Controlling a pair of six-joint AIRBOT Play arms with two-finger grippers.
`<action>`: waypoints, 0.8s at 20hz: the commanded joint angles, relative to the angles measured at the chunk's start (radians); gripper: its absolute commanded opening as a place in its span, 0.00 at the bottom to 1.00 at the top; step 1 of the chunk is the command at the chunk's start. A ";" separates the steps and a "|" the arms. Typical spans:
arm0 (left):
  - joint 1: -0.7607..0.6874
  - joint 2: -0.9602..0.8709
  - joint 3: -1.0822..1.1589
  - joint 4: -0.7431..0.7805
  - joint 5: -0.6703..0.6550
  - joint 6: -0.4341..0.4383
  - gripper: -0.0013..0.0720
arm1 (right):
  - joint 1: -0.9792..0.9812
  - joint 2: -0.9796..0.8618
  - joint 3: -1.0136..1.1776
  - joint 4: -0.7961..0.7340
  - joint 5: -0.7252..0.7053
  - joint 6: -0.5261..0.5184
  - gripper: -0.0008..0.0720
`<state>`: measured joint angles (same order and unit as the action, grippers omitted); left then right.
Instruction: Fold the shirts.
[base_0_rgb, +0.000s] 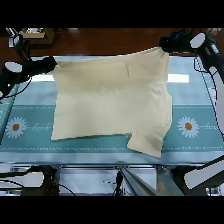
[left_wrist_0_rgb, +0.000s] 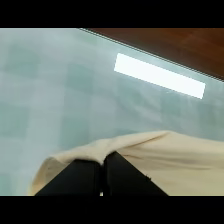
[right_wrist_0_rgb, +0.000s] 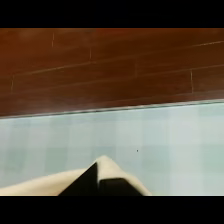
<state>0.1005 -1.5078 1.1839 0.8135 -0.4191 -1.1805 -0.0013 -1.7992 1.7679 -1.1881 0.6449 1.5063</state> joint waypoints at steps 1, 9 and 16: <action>-0.009 -0.041 0.001 -0.002 0.066 0.028 0.05 | 0.001 -0.024 0.000 0.000 -0.021 0.001 0.05; 0.046 -0.005 0.065 0.040 -0.360 0.193 0.05 | -0.022 0.053 0.000 -0.095 0.396 -0.032 0.05; 0.047 -0.034 0.084 0.325 -0.636 -0.072 0.05 | -0.018 0.018 -0.002 -0.165 0.686 0.013 0.05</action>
<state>0.1452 -1.5280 1.2617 0.9939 -0.9398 -1.1336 -0.0189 -1.7660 1.7676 -1.3205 1.2064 1.4921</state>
